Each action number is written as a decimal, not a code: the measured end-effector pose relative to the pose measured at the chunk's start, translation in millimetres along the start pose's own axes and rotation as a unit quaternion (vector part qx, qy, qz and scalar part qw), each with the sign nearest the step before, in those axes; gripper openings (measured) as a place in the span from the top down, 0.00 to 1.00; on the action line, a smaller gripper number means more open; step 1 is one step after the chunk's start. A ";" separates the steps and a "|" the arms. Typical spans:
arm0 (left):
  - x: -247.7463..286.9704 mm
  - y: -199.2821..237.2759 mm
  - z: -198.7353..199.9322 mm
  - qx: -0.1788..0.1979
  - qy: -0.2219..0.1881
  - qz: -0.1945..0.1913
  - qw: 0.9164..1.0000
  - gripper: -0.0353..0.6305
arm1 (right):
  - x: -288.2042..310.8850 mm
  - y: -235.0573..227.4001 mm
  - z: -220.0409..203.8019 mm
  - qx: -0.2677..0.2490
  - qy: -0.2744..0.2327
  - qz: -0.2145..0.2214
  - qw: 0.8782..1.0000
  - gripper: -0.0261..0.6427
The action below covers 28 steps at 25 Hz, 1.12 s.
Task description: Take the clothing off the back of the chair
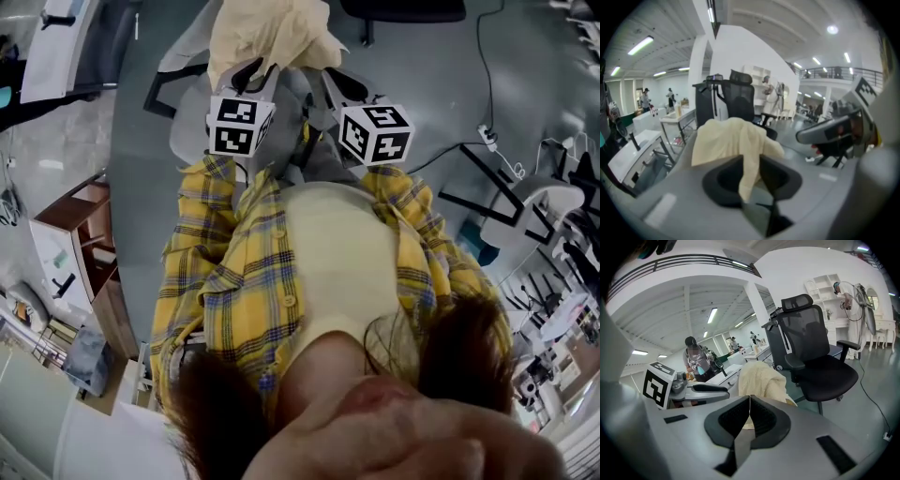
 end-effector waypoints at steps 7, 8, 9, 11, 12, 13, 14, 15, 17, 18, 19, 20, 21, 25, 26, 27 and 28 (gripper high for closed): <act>28.8 2.6 8.9 0.001 0.021 -0.001 1.000 0.77 | 9.1 -13.4 0.6 -0.001 0.020 0.014 1.000 0.94; 33.2 3.2 10.2 0.003 0.024 -0.001 1.000 0.75 | 11.0 -15.1 0.7 -0.001 0.023 0.017 1.000 0.94; 37.4 3.9 11.7 0.005 0.028 -0.002 1.000 0.74 | 13.0 -16.6 0.9 -0.002 0.026 0.020 0.999 0.94; 44.3 6.5 15.4 0.007 0.032 -0.001 0.999 0.72 | 16.8 -18.9 1.2 -0.003 0.032 0.026 0.999 0.94; 47.2 8.0 17.2 0.007 0.033 0.001 0.999 0.72 | 18.5 -19.9 1.2 -0.004 0.035 0.030 0.999 0.94; 50.0 9.4 18.9 0.007 0.035 0.001 0.999 0.69 | 20.0 -21.0 1.1 -0.005 0.038 0.033 0.999 0.94; 52.8 10.6 20.6 0.008 0.037 0.001 0.999 0.66 | 21.5 -22.2 1.2 -0.006 0.040 0.036 0.999 0.94; 55.5 11.7 22.9 0.009 0.038 0.000 0.999 0.63 | 23.2 -23.3 1.6 -0.007 0.042 0.039 0.998 0.94; 60.5 15.1 28.0 0.014 0.037 0.000 0.999 0.58 | 27.1 -25.3 3.1 -0.008 0.046 0.045 0.998 0.94; 62.4 17.3 30.5 0.018 0.035 0.002 0.999 0.56 | 29.0 -26.0 3.7 -0.009 0.048 0.047 0.998 0.94; 63.7 19.4 33.2 0.023 0.033 0.005 0.999 0.56 | 30.7 -26.7 4.2 -0.009 0.050 0.049 0.997 0.94; 64.8 21.3 36.1 0.028 0.031 0.006 0.999 0.55 | 32.1 -27.5 4.6 -0.010 0.052 0.051 0.997 0.94; 66.0 23.1 38.8 0.033 0.030 0.006 0.999 0.53 | 33.1 -28.4 5.0 -0.010 0.053 0.053 0.997 0.94; 73.7 27.2 47.0 0.041 0.027 -0.012 0.999 0.41 | 35.1 -32.6 5.5 -0.011 0.055 0.056 0.997 0.94; 76.1 27.9 48.0 0.043 0.026 -0.014 0.999 0.39 | 35.9 -33.6 5.2 -0.011 0.056 0.057 0.997 0.94; 78.8 29.1 48.6 0.045 0.025 -0.015 0.999 0.37 | 36.8 -34.5 4.8 -0.011 0.057 0.057 0.997 0.94; 81.4 30.9 48.9 0.044 0.024 -0.015 0.999 0.35 | 37.6 -35.4 4.5 -0.010 0.058 0.057 0.997 0.94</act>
Point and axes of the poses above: the fingertips, and each gripper's own axes: x forward along the fingers, y to its left, z out of its top, the point moved 3 cm from there along -x, backward along the fingers, and after that the axes turned 12 degrees about y, right-handed, at the moved point
